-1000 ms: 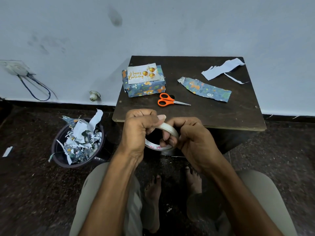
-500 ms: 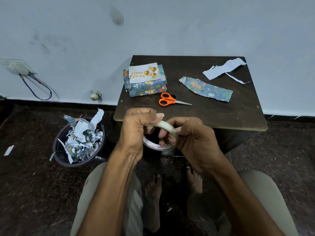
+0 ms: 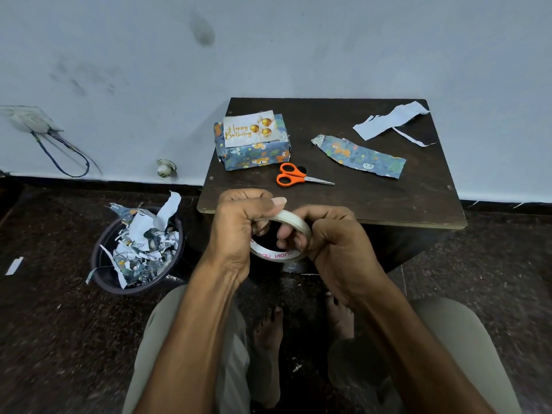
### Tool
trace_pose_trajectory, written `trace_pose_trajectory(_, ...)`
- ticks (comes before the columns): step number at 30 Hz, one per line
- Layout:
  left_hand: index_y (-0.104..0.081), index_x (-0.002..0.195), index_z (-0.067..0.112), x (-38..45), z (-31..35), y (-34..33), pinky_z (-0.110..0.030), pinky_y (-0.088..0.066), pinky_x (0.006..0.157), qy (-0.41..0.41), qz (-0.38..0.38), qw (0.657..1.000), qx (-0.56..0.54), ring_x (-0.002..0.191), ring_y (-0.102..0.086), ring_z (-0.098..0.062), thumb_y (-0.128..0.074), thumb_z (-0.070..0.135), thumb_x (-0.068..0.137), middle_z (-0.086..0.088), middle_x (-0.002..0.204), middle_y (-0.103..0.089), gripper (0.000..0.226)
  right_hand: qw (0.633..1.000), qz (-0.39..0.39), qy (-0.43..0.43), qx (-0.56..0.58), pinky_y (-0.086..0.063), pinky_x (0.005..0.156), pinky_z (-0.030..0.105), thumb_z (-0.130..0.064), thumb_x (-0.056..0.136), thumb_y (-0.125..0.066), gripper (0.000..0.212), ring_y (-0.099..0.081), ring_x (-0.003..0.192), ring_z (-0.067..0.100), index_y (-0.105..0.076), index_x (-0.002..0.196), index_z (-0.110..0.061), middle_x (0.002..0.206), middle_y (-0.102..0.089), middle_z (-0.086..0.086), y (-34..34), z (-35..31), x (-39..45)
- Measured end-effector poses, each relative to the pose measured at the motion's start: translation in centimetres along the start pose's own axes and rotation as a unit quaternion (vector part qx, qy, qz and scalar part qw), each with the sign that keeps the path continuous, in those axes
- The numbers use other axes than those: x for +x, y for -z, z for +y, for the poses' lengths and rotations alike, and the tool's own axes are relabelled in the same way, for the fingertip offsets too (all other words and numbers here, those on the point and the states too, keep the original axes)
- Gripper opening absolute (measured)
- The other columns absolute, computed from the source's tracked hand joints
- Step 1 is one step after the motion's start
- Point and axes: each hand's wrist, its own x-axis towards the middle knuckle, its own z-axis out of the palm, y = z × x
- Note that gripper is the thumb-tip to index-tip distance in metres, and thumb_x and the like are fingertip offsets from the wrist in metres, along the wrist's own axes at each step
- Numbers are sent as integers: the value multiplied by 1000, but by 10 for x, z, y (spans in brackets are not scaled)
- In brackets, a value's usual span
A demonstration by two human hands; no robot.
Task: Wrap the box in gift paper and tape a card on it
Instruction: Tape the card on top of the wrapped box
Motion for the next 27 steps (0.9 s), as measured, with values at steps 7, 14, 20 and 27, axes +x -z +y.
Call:
trace_pose_trajectory(7, -57, 45, 17, 3, 3, 3, -27, -9, 49, 55, 17, 994, -95, 38, -21, -6, -65, 7, 62, 5, 47, -27, 21, 976, 30, 197, -83, -50, 71, 30, 3, 83, -65, 12, -57, 78, 20, -65, 92, -4, 85, -63, 15, 8, -5, -2)
trace_pose_trajectory(14, -45, 43, 20, 4, 0, 5, -27, -8, 48, 90, 9, 982, -164, 37, -21, -7, -60, 15, 68, 3, 47, -27, 30, 924, 135, 291, -207, -55, 72, 29, 4, 78, -84, 14, -68, 75, 20, -74, 84, -4, 83, -73, 5, 5, -1, -3)
trace_pose_trajectory(20, -61, 51, 13, 1, 0, 4, -24, -27, 45, 13, -23, 998, -61, 44, -36, -13, -59, 11, 74, -1, 46, -44, 23, 925, 186, 268, -196, -57, 75, 29, 3, 75, -86, 15, -73, 79, 20, -76, 82, -5, 82, -75, 4, 12, 0, 1)
trace_pose_trajectory(27, -69, 53, 13, -7, 3, -4, -27, -10, 44, 44, -70, 997, -3, 37, -30, -5, -51, 16, 89, -1, 52, -53, 41, 906, 165, 269, -280, -55, 75, 31, -4, 76, -87, 13, -71, 82, 18, -78, 81, -12, 85, -73, -2, 22, -4, 2)
